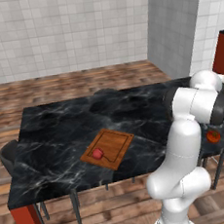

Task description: Place the avocado, onion, tomato, and bell pepper on the cutting board.

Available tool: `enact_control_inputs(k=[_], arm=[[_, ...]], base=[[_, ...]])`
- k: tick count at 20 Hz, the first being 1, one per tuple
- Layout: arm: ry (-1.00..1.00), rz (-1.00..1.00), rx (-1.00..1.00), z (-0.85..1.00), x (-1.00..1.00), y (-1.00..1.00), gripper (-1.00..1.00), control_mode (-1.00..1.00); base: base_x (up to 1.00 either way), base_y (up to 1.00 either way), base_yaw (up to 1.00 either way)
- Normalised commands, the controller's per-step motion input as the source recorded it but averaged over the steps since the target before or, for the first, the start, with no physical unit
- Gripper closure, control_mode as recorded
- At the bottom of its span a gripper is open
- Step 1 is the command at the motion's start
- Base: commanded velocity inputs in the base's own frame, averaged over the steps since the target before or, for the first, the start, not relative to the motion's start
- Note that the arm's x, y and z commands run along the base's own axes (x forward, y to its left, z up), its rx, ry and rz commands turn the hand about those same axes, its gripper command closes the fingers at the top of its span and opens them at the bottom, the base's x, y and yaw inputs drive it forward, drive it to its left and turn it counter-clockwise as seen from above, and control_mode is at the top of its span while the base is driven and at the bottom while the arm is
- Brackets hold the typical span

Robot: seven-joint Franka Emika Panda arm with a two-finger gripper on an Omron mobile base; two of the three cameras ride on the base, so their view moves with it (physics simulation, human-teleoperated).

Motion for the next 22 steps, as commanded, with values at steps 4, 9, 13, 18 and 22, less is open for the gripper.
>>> enact_control_inputs(k=[4, 9, 13, 18, 22], arm=[[0.01, 0.00, 0.03, -0.19, 0.00, -0.03, -1.00, -1.00], [0.03, 0.00, 0.03, -0.16, 0.00, -0.04, -1.00, -1.00], [0.03, 0.00, 0.02, -0.14, 0.00, -0.05, -1.00, -1.00], [0.06, 0.00, 0.03, -0.16, 0.00, -0.03, -1.00, -1.00], [0.07, 0.00, 0.02, -0.18, 0.00, -0.01, -1.00, -1.00]], base=[[0.00, 0.00, 0.00], [0.00, 0.00, 0.00], [0.00, 0.00, 0.00], [0.00, 0.00, 0.00], [0.00, 0.00, 0.00]])
